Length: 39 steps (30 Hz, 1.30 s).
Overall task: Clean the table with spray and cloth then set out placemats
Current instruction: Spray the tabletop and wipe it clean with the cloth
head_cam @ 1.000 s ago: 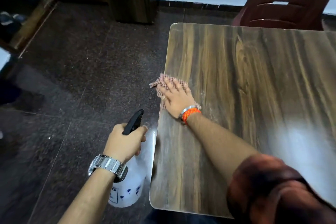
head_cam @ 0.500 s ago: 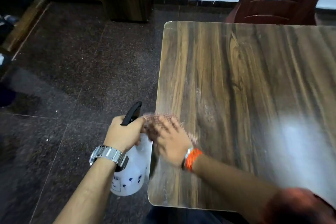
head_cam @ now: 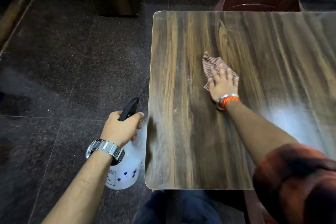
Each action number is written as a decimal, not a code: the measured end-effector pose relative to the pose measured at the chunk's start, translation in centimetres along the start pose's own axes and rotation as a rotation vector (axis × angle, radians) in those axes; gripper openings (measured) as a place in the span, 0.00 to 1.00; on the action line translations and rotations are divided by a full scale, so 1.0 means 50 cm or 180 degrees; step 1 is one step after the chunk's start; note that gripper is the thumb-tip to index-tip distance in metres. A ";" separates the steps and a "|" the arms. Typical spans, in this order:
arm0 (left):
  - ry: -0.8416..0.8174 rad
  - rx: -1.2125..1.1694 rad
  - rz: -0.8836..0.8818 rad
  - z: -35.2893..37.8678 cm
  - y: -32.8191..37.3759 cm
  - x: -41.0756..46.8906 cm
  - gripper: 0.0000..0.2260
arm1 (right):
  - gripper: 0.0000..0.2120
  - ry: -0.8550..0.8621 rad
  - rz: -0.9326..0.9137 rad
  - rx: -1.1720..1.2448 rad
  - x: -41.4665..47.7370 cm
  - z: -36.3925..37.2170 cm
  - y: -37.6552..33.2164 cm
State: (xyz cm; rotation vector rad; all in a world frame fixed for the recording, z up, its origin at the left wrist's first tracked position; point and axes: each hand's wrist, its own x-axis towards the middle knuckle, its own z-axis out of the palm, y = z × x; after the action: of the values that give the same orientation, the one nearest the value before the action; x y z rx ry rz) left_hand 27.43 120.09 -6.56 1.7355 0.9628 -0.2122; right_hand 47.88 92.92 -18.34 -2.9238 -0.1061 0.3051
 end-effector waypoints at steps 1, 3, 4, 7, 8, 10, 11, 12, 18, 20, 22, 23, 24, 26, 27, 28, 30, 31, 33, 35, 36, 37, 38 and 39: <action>0.0003 -0.0006 0.0002 -0.002 0.000 -0.004 0.10 | 0.27 -0.0006 0.0180 0.0045 0.006 -0.003 0.000; -0.0012 -0.0026 0.0007 -0.004 0.001 -0.008 0.10 | 0.27 0.0122 0.0006 -0.0107 -0.036 0.011 -0.034; -0.0037 -0.0029 0.0021 -0.002 0.003 -0.010 0.10 | 0.28 0.0142 -0.0318 -0.0224 -0.082 0.022 -0.059; -0.0152 0.0017 0.0088 0.006 0.011 -0.019 0.11 | 0.29 -0.0111 -0.1615 -0.0402 -0.284 0.079 -0.135; -0.0179 0.0072 0.0135 0.008 0.013 -0.020 0.12 | 0.28 -0.0232 -0.1940 -0.0420 -0.355 0.100 -0.156; -0.0267 0.0178 0.0222 0.021 0.023 -0.026 0.12 | 0.27 -0.0496 -0.2315 -0.0450 -0.468 0.135 -0.172; -0.0340 0.0207 0.0255 0.031 0.029 -0.029 0.12 | 0.26 -0.0558 -0.2386 -0.0463 -0.506 0.148 -0.169; -0.0413 0.0251 0.0281 0.042 0.033 -0.030 0.11 | 0.26 -0.0602 -0.2388 -0.0472 -0.534 0.157 -0.162; -0.0865 0.0497 0.0489 0.130 0.059 -0.072 0.09 | 0.22 -0.0456 -0.1886 -0.0350 -0.559 0.151 -0.051; -0.0924 0.0562 0.0519 0.168 0.069 -0.097 0.10 | 0.23 -0.0293 -0.1530 -0.0326 -0.545 0.127 0.031; -0.0973 0.0536 0.0509 0.210 0.081 -0.124 0.10 | 0.23 -0.0166 -0.1083 -0.0264 -0.524 0.099 0.130; -0.1016 0.0541 0.0517 0.230 0.087 -0.141 0.09 | 0.23 -0.0123 -0.0856 -0.0241 -0.513 0.086 0.180; -0.1062 0.0598 0.0544 0.256 0.092 -0.155 0.08 | 0.23 -0.0104 -0.0620 -0.0218 -0.502 0.071 0.234; -0.1149 0.0689 0.0608 0.309 0.099 -0.183 0.06 | 0.23 -0.0136 -0.0186 -0.0158 -0.482 0.039 0.345; -0.1183 0.0691 0.0626 0.336 0.101 -0.194 0.06 | 0.23 -0.0156 -0.0001 -0.0129 -0.471 0.022 0.402; -0.1190 0.0707 0.0644 0.357 0.103 -0.203 0.06 | 0.23 -0.0157 0.0149 -0.0115 -0.462 0.006 0.453; -0.1230 0.0797 0.0661 0.414 0.109 -0.223 0.07 | 0.24 -0.0125 0.0398 -0.0118 -0.445 -0.026 0.563; -0.1276 0.0834 0.0678 0.446 0.115 -0.235 0.07 | 0.25 -0.0106 0.0499 -0.0087 -0.436 -0.040 0.613; -0.1403 0.0899 0.0685 0.510 0.126 -0.261 0.09 | 0.26 -0.0026 0.0669 0.0029 -0.419 -0.063 0.698; -0.1533 0.0953 0.0683 0.583 0.137 -0.282 0.09 | 0.25 0.0085 0.0888 0.0125 -0.407 -0.082 0.781; -0.1604 0.0991 0.0674 0.620 0.143 -0.294 0.07 | 0.24 0.0148 0.1009 0.0150 -0.405 -0.090 0.821; -0.1668 0.1043 0.0691 0.656 0.148 -0.303 0.06 | 0.24 0.0214 0.1134 0.0174 -0.405 -0.095 0.861; -0.1711 0.1102 0.0721 0.685 0.154 -0.312 0.07 | 0.23 0.0273 0.1234 0.0175 -0.405 -0.100 0.895; -0.1743 0.1162 0.0761 0.716 0.160 -0.321 0.09 | 0.23 0.0316 0.1329 0.0185 -0.408 -0.104 0.931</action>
State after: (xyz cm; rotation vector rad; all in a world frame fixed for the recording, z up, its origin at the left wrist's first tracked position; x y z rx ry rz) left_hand 33.46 80.51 -5.85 1.9533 0.3238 -0.6995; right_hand 31.40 44.56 -18.87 -2.8730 0.5231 0.2175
